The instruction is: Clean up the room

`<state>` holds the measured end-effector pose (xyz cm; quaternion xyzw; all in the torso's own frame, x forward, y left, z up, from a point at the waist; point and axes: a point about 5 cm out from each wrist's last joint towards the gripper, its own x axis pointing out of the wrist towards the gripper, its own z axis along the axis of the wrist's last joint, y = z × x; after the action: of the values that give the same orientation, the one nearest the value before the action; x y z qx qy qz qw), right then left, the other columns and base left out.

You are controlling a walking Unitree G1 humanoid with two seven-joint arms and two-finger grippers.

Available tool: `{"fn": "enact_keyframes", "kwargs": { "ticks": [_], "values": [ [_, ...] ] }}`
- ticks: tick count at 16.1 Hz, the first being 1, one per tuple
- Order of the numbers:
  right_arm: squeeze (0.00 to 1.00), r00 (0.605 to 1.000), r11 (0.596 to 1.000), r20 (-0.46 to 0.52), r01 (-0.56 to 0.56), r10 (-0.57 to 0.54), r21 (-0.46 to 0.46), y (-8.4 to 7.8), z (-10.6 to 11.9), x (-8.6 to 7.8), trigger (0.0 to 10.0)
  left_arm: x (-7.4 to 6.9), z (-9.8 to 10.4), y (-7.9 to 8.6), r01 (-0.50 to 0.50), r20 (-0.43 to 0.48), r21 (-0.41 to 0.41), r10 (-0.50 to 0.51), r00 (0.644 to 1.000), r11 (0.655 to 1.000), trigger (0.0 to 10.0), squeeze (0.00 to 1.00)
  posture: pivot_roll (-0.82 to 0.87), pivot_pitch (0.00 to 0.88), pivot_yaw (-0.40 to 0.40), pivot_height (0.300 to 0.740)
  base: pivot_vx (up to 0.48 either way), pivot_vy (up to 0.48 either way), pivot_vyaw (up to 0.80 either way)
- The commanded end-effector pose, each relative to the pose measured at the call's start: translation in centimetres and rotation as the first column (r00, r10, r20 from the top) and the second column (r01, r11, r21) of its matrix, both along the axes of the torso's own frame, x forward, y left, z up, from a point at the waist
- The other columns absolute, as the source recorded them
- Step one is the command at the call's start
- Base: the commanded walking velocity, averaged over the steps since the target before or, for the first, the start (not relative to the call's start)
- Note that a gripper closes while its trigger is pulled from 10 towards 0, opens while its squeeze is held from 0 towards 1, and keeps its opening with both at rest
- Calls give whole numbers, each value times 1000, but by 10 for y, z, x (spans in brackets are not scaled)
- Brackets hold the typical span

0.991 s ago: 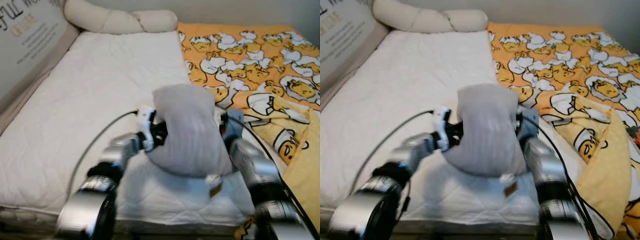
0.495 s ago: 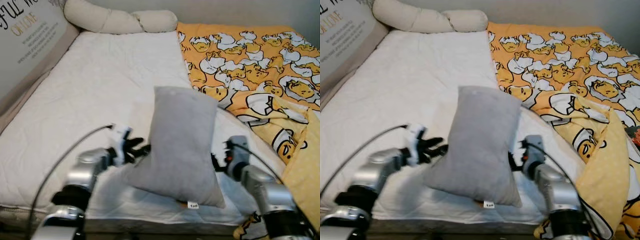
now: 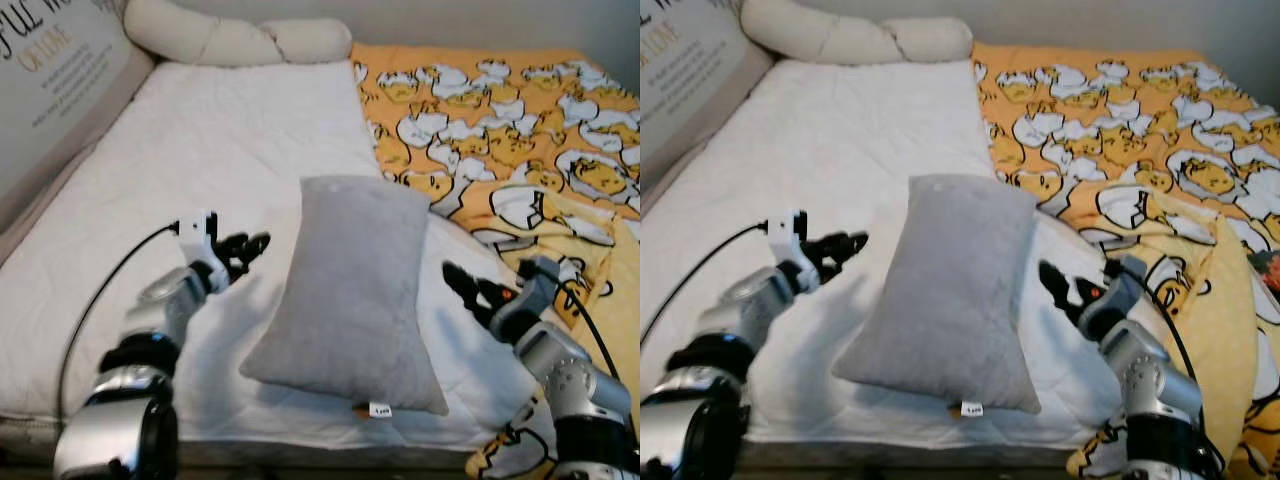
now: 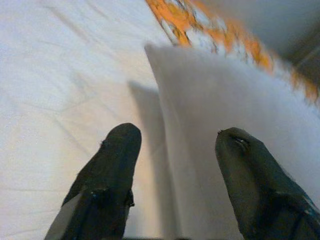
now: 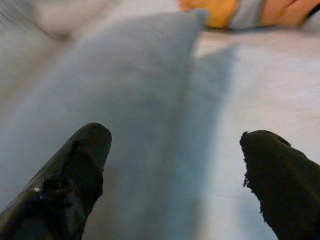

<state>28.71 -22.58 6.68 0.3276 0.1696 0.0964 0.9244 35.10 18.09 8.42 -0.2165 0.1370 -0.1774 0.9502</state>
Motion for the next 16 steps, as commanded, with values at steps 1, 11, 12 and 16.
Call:
{"fn": "enact_keyframes", "kwargs": {
  "ticks": [1,11,12,16],
  "values": [
    [1000,999,989,3,-40,40,144,12,-6,1,10000,3,-1,-11,-24,-13,-113,22,1000,993,10000,1000,-99,0,32,740,0,0,0],
    [0,967,921,-166,-119,192,371,68,-48,0,10000,-31,-43,-96,306,-172,-280,-361,916,910,10000,1000,-132,0,57,740,0,0,0],
    [0,967,938,-169,-128,190,323,69,-50,1,10000,-34,-45,-100,355,-175,-245,-402,899,902,8275,1000,-133,0,58,740,0,0,0],
    [0,968,984,-183,-162,173,72,63,-55,5,0,-38,-53,-105,418,-229,-73,-423,877,906,0,0,-133,0,56,740,0,0,0]
  ]
}}
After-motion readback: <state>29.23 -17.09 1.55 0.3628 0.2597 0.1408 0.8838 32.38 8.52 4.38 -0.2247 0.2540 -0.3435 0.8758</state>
